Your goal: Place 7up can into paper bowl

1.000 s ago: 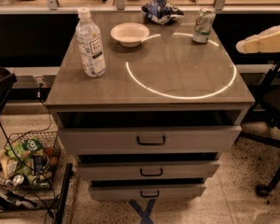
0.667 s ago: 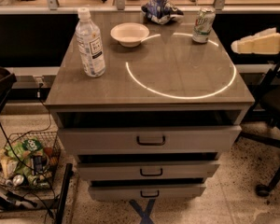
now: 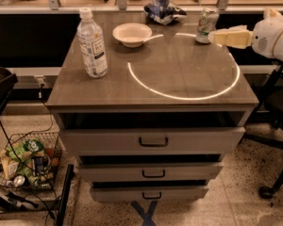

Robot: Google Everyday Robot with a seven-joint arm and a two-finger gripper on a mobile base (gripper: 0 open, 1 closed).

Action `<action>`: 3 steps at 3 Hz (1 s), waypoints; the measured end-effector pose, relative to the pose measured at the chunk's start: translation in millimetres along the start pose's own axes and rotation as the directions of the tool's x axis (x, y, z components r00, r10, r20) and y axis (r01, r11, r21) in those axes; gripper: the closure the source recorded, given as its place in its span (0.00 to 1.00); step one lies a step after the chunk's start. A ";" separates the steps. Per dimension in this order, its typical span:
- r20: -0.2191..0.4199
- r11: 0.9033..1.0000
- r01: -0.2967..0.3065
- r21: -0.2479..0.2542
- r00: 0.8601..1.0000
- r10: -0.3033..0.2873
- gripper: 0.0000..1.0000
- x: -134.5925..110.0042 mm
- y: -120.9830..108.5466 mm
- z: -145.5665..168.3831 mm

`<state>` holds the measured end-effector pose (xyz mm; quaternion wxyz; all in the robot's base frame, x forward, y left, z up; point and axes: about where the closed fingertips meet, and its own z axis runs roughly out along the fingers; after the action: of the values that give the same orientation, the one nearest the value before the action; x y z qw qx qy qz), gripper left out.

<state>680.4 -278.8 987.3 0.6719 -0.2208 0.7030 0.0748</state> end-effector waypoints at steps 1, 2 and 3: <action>0.006 1.000 -0.014 -0.024 1.000 0.014 0.00 6.5 -9.1 44.9; -0.009 0.999 -0.028 -0.026 1.000 0.028 0.00 21.4 -25.8 84.4; -0.001 0.999 -0.045 -0.022 0.999 0.045 0.00 35.1 -47.3 111.4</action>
Offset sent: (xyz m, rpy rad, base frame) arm 0.1484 -0.0046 -0.0424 0.0267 0.0492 0.0066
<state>801.5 -283.5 952.5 0.6676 -0.2120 0.7070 0.0976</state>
